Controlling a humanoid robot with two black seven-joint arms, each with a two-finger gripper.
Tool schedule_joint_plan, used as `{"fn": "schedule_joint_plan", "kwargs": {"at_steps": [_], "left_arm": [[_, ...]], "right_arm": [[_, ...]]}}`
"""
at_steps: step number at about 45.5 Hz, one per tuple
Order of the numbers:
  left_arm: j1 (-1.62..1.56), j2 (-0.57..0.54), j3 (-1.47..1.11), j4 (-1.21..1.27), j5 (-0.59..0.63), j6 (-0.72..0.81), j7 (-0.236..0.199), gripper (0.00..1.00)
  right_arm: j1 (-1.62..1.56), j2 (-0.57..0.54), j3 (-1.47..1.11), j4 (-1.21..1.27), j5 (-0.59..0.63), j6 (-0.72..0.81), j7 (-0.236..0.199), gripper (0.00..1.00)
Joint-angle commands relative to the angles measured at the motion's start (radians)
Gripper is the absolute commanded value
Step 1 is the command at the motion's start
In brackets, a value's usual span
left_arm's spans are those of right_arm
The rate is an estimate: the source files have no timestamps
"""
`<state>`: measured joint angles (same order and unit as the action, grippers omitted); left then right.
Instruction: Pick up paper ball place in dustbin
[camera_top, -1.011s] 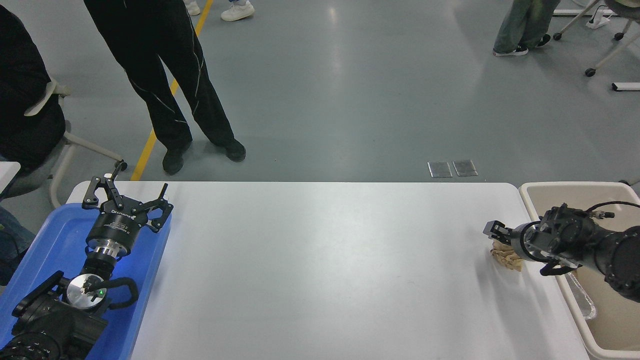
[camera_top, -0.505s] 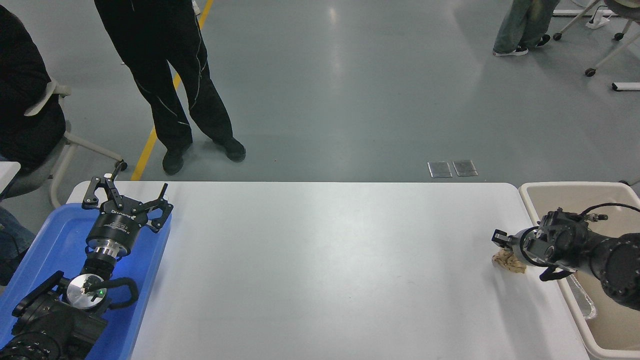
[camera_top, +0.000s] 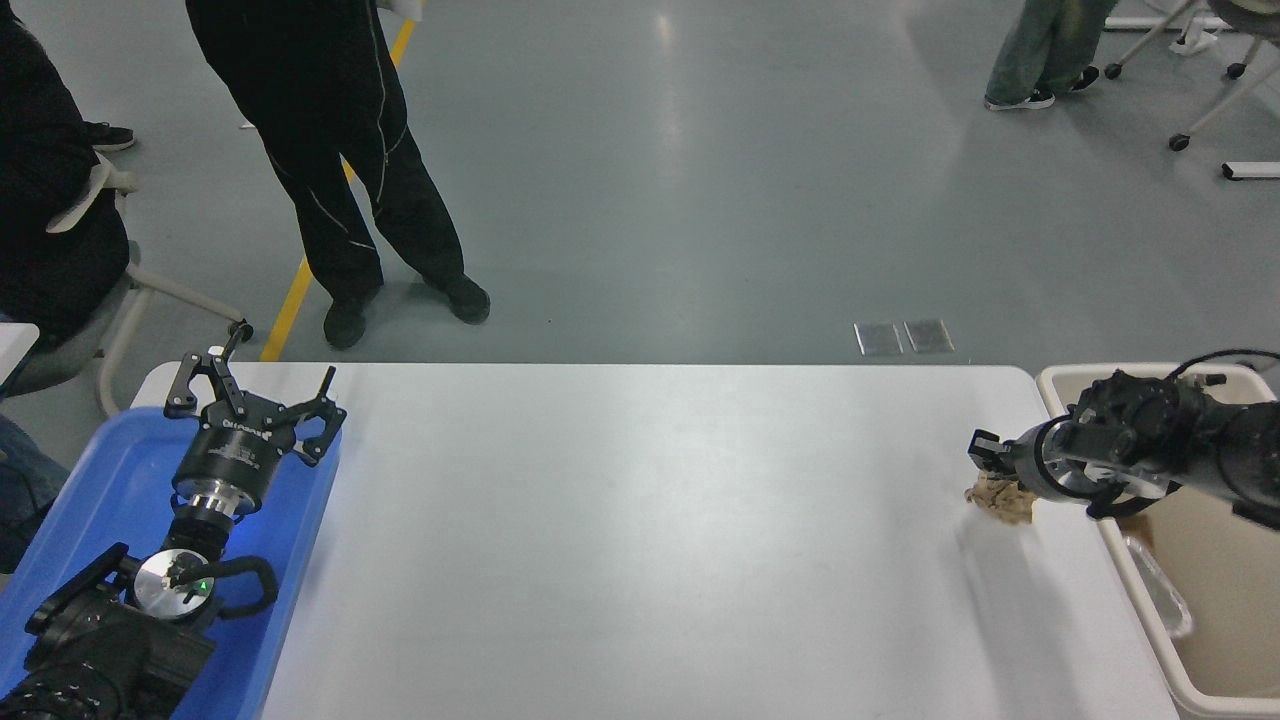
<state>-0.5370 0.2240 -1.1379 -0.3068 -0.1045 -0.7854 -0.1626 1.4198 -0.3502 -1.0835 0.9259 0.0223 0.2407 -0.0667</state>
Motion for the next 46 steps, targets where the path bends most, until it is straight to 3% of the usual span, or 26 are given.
{"fn": "schedule_joint_plan", "kwargs": {"at_steps": [1, 13, 27, 46], "left_arm": [[0.000, 0.000, 0.001, 0.000, 0.000, 0.000, 0.000, 0.99], [0.000, 0.000, 0.000, 0.000, 0.000, 0.000, 0.000, 0.99], [0.000, 0.000, 0.000, 0.000, 0.000, 0.000, 0.000, 0.99], [0.000, 0.000, 0.000, 0.000, 0.000, 0.000, 0.000, 0.99]], "right_arm": [[0.267, -0.098, -0.003, 0.304, -0.067, 0.111, 0.021, 0.00], [0.646, -0.167, -0.085, 0.606, -0.090, 0.265, 0.022, 0.00], [0.995, -0.223, -0.121, 0.708, -0.087, 0.535, 0.051, 0.00], [1.268, -0.325, -0.121, 0.729, -0.088, 0.545, 0.050, 0.00]]}}
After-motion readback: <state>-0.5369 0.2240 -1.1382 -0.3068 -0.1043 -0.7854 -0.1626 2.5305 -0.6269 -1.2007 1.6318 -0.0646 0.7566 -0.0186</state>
